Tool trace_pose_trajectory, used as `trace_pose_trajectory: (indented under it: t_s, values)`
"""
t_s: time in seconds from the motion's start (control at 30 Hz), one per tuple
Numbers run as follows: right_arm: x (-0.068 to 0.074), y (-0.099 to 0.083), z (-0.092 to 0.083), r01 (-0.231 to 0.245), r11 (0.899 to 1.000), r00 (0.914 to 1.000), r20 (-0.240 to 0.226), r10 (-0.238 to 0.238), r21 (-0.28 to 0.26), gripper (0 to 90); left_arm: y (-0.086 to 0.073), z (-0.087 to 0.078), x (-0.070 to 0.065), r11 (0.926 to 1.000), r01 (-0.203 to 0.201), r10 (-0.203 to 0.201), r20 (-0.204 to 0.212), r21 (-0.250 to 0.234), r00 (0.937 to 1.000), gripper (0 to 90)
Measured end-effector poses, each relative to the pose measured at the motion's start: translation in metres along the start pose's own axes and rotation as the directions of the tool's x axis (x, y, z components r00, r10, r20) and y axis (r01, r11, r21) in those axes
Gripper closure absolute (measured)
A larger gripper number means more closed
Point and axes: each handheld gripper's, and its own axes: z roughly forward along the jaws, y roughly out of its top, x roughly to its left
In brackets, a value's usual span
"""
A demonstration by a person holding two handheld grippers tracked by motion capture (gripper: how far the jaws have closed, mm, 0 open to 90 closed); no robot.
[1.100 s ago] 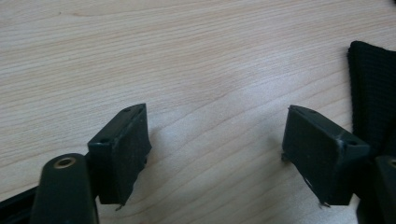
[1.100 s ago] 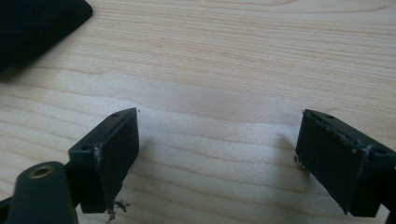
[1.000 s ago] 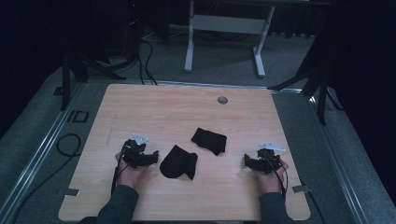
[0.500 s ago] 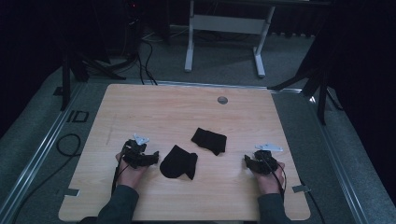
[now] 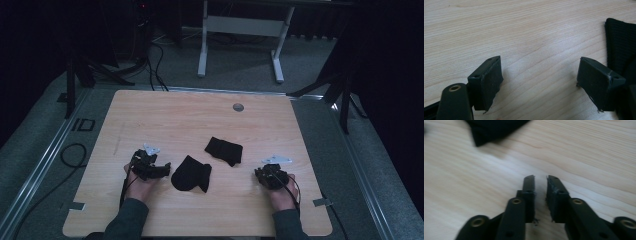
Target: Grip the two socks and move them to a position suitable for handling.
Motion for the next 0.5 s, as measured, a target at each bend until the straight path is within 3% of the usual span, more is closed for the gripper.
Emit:
trace_pose_trajectory:
  t_s: [0.27,0.3,0.5]
  values:
    - [0.032,0.009,-0.005,0.068,0.997,0.9934,-0.091,-0.07,-0.023,88.3,0.0,0.0,0.0,1.0,0.001,-0.001,-0.001,0.001,1.0,20.8]
    - [0.043,0.01,-0.006,0.086,0.996,0.9891,-0.118,-0.088,-0.028,88.2,0.0,0.0,0.0,1.0,0.002,-0.002,-0.001,0.001,1.0,20.8]
    - [0.076,0.014,-0.006,0.146,0.989,0.9701,-0.191,-0.15,-0.036,88.6,0.0,0.0,0.0,1.0,0.001,-0.001,-0.001,0.003,1.0,20.8]
